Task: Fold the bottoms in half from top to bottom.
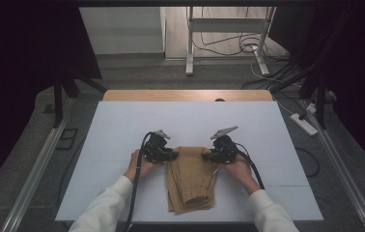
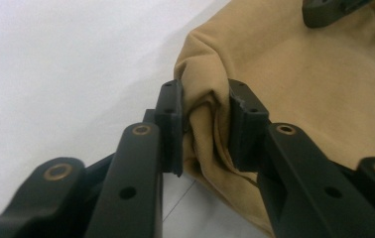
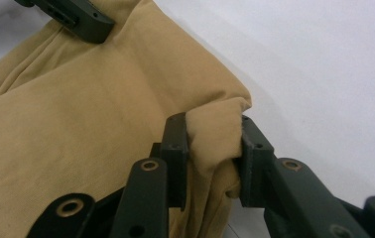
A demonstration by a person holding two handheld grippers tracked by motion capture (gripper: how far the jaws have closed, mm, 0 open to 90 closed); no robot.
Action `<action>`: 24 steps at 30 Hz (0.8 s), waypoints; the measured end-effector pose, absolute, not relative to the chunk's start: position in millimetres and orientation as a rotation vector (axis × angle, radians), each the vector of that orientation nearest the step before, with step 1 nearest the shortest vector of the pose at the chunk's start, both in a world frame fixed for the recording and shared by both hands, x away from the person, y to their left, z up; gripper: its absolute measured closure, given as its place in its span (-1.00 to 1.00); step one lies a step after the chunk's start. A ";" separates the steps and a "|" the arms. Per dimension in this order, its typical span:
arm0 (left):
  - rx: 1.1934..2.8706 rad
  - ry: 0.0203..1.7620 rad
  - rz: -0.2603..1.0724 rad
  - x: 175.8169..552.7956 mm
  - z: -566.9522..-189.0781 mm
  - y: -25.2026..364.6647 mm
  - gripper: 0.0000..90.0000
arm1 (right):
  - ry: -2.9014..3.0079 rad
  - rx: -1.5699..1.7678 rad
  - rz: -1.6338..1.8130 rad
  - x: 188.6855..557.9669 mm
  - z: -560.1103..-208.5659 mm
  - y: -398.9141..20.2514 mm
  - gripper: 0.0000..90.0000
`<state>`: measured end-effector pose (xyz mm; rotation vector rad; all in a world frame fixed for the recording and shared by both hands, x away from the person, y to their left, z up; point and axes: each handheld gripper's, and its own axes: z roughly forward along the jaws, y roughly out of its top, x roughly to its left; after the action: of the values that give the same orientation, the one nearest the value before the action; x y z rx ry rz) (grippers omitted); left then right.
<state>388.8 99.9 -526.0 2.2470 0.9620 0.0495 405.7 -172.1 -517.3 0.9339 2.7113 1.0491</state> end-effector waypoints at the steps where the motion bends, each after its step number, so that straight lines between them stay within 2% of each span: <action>1: 2.247 0.959 0.051 388.6 -525.7 99.9 0.61 | 2.709 0.934 1.049 405.4 -516.9 -172.0 0.58; 24: 2.231 0.943 0.074 390.2 -519.7 101.7 0.62 | 2.660 0.900 1.076 402.9 -510.6 -171.3 0.60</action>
<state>390.2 101.7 -519.7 2.2308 0.9433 0.0740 402.9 -171.3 -510.6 0.8998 2.6599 1.0755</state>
